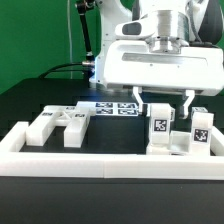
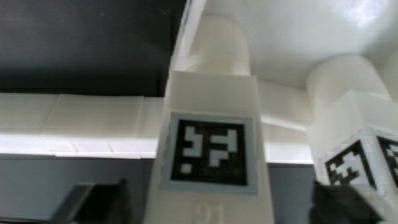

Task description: Assemble chair

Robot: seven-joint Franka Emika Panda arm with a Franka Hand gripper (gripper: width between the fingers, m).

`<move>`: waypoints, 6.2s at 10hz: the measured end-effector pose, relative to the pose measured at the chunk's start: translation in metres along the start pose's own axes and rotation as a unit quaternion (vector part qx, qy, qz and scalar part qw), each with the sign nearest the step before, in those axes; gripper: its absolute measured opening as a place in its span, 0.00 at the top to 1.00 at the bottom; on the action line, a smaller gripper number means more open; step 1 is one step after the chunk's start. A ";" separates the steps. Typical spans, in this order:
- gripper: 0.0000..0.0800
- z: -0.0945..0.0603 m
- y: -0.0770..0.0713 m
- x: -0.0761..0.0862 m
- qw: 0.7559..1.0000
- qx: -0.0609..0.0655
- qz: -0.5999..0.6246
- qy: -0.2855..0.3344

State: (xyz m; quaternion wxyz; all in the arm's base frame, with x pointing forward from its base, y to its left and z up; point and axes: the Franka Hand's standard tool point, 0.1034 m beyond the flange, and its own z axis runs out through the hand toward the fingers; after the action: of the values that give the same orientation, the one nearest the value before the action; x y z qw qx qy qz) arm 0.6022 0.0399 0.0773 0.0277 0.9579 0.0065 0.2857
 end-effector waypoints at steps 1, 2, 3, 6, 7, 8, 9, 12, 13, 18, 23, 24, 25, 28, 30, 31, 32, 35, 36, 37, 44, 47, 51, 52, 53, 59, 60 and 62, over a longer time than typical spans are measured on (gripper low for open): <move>0.27 0.000 0.000 0.000 1.000 0.000 0.000 0.000; 0.20 0.000 0.000 0.000 1.000 0.000 0.000 0.000; 0.19 0.000 0.000 0.000 1.000 0.000 0.000 -0.001; 0.19 -0.007 -0.001 0.008 1.000 0.004 0.000 -0.007; 0.19 -0.009 -0.001 0.010 1.000 0.006 0.000 -0.009; 0.19 -0.012 -0.001 0.013 1.000 0.007 0.001 -0.011; 0.19 -0.013 -0.001 0.017 1.000 0.008 0.003 -0.011; 0.19 -0.011 0.000 0.013 1.000 0.008 0.002 -0.018; 0.19 -0.008 0.001 0.014 0.999 0.011 0.005 -0.038; 0.19 -0.005 -0.004 0.007 0.979 0.040 0.013 -0.198; 0.19 -0.002 0.001 0.006 0.960 0.049 0.019 -0.273; 0.19 -0.002 0.003 0.007 0.961 0.049 0.018 -0.273; 0.19 -0.001 0.005 0.008 0.961 0.049 0.019 -0.272; 0.53 0.000 0.005 0.010 0.962 0.048 0.019 -0.266; 0.64 0.000 0.005 0.010 0.962 0.048 0.020 -0.266; 0.64 0.000 0.005 0.010 0.962 0.045 0.030 -0.267; 0.64 0.000 0.005 0.010 0.962 0.044 0.033 -0.267; 0.64 0.000 0.003 0.009 0.953 0.017 0.134 -0.271; 0.64 -0.001 0.000 0.009 0.943 0.000 0.192 -0.271; 0.64 -0.001 -0.003 0.009 0.932 -0.013 0.240 -0.271; 0.64 -0.001 -0.019 0.008 0.794 -0.100 0.545 -0.250; 0.64 -0.001 -0.022 0.008 0.715 -0.130 0.646 -0.235; 0.64 -0.001 -0.022 0.008 0.686 -0.138 0.676 -0.230; 0.64 -0.001 -0.022 0.008 0.691 -0.136 0.671 -0.231; 0.41 -0.001 -0.022 0.008 0.706 -0.131 0.655 -0.234; 0.19 -0.001 -0.025 0.008 0.845 -0.069 0.464 -0.258; 0.19 0.000 -0.024 0.008 0.871 -0.054 0.414 -0.259; 0.19 0.000 -0.025 0.009 0.904 -0.031 0.338 -0.261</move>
Offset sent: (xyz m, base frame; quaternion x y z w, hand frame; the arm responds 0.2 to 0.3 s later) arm 0.0034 -0.0033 0.0121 0.0096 -0.0266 -0.0083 0.9996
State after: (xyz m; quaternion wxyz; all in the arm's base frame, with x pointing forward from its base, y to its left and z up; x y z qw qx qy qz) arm 0.6095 0.0653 0.0809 -0.0402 0.9416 -0.3339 0.0175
